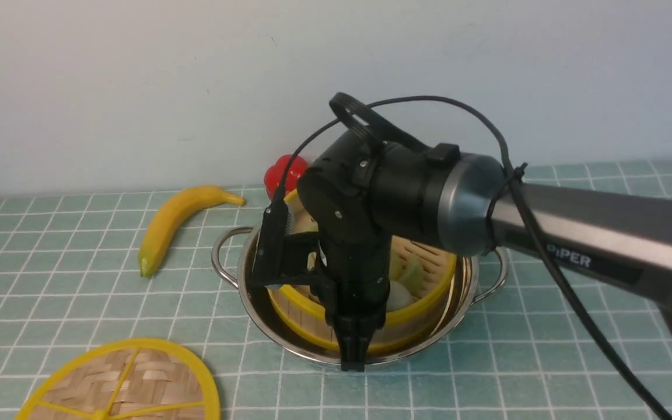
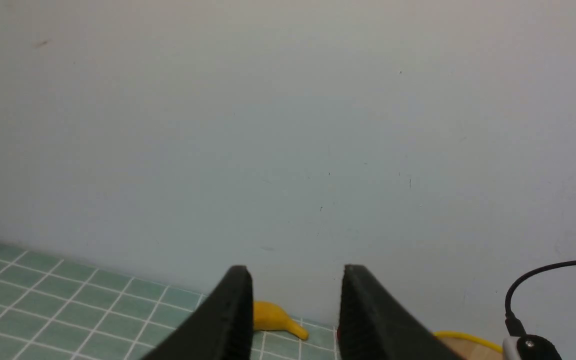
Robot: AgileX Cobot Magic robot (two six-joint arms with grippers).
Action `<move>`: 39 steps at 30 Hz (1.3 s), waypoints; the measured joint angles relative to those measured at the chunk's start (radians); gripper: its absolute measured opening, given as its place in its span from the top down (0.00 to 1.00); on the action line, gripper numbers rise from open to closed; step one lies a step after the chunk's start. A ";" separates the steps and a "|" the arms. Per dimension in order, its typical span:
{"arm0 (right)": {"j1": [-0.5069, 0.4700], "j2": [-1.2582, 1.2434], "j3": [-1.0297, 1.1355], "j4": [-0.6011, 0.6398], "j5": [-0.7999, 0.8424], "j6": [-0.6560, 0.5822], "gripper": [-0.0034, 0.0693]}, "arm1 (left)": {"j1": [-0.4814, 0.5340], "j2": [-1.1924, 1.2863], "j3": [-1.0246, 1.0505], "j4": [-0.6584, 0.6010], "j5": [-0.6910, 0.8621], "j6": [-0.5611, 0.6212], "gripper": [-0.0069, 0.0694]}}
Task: Place the steamer in the pot on the blue tablecloth, and put the lid on the steamer.
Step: 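Place the bamboo steamer basket of food into the steel pot with the right gripper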
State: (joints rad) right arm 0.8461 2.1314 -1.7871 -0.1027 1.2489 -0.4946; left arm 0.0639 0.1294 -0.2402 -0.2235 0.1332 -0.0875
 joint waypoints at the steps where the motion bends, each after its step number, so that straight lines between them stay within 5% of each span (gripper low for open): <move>1: 0.000 0.000 0.017 0.005 0.001 -0.006 0.84 | 0.000 0.000 0.000 0.000 0.000 0.000 0.59; 16: 0.000 0.001 0.024 0.013 -0.001 -0.012 0.82 | 0.000 0.000 0.000 0.000 0.000 0.000 0.59; 20: 0.000 -0.003 0.022 0.002 -0.006 -0.011 0.68 | 0.000 0.000 0.000 0.000 0.000 0.000 0.59; 25: 0.000 -0.005 -0.061 -0.042 0.002 0.023 0.36 | 0.000 0.000 0.000 0.000 0.000 0.000 0.59; 30: 0.000 -0.042 -0.180 -0.130 -0.016 0.105 0.27 | 0.000 0.000 0.000 0.000 0.000 0.000 0.59; 36: 0.000 -0.116 -0.289 -0.255 -0.020 0.270 0.35 | 0.000 0.000 0.000 0.000 0.002 0.000 0.59; 37: 0.000 -0.127 -0.300 -0.273 -0.021 0.291 0.40 | 0.000 0.000 0.000 -0.001 0.002 0.000 0.59; 38: 0.000 -0.169 -0.313 -0.337 -0.021 0.354 0.56 | 0.000 0.000 0.000 -0.001 0.002 0.000 0.59; 39: 0.000 -0.169 -0.315 -0.337 -0.021 0.361 0.59 | 0.000 0.000 0.000 -0.001 0.002 0.000 0.59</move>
State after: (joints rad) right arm 0.8461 1.9628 -2.1019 -0.4398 1.2277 -0.1337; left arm 0.0639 0.1294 -0.2402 -0.2244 0.1356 -0.0875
